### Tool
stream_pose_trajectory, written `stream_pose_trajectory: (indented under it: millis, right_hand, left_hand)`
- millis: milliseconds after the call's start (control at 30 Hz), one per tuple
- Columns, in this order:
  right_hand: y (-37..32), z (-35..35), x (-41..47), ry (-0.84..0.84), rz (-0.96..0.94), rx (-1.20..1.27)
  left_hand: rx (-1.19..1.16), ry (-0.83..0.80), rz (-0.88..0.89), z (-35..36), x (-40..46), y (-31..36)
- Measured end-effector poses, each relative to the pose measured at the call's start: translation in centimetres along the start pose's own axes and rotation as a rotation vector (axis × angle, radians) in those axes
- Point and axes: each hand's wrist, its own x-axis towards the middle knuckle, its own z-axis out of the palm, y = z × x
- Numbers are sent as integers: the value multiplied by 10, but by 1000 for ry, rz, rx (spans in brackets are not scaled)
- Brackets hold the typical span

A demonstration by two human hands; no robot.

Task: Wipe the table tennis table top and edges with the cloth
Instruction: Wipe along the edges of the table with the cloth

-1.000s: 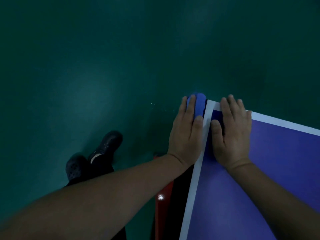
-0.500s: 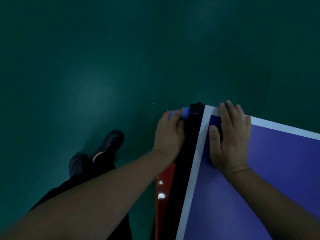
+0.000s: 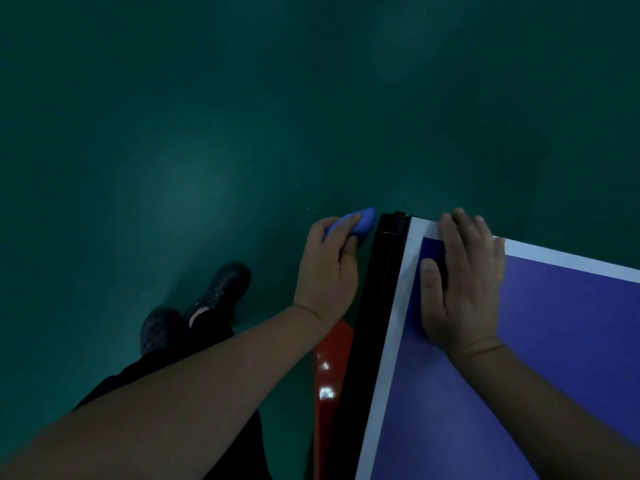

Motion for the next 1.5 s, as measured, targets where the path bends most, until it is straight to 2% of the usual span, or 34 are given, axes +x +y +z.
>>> stream_pose_trajectory:
  millis: [100, 167, 233, 333, 533, 700, 767, 867, 933, 1100, 1233, 1367, 1500]
  right_hand:
    - [-1, 0, 1, 4, 11, -2]
    - [-1, 1, 0, 1, 13, -1]
    - [-2, 0, 0, 3, 19, 6]
    - [-2, 0, 0, -7, 27, 5]
    - [-4, -2, 3, 3, 32, -14]
    - [-4, -3, 3, -2, 70, 6]
    - [-4, -2, 2, -2, 84, 14]
    - [-5, -1, 1, 17, 148, 40]
    - [-7, 0, 1, 65, 289, 32]
    - [-17, 4, 4, 221, 1009, 67]
    - [-30, 4, 8, 150, 1387, 122]
    - [-31, 1, 10, 90, 1403, 77]
    - [-32, 1, 13, 117, 1417, 65]
  left_hand:
    - [-31, -97, 55, 8, -23, 19]
    - [-30, -133, -110, 12, -14, 17]
    - [-92, -81, -310, 15, -1, 14]
    - [-243, -50, -421, 19, -7, 31]
    - [-222, -94, -393, 16, -40, 41]
    - [-251, -65, -401, 32, 31, 59]
    - [-224, -101, -414, 36, 67, 63]
    - [-186, -273, -392, 35, 101, 69]
    - [-136, -453, -377, 33, 119, 70]
    - [135, -955, -339, 34, 150, 86]
    - [336, -1327, -232, 36, 167, 99]
    - [439, -1606, -145, 39, 163, 108]
    - [496, -1660, -79, 74, 153, 113]
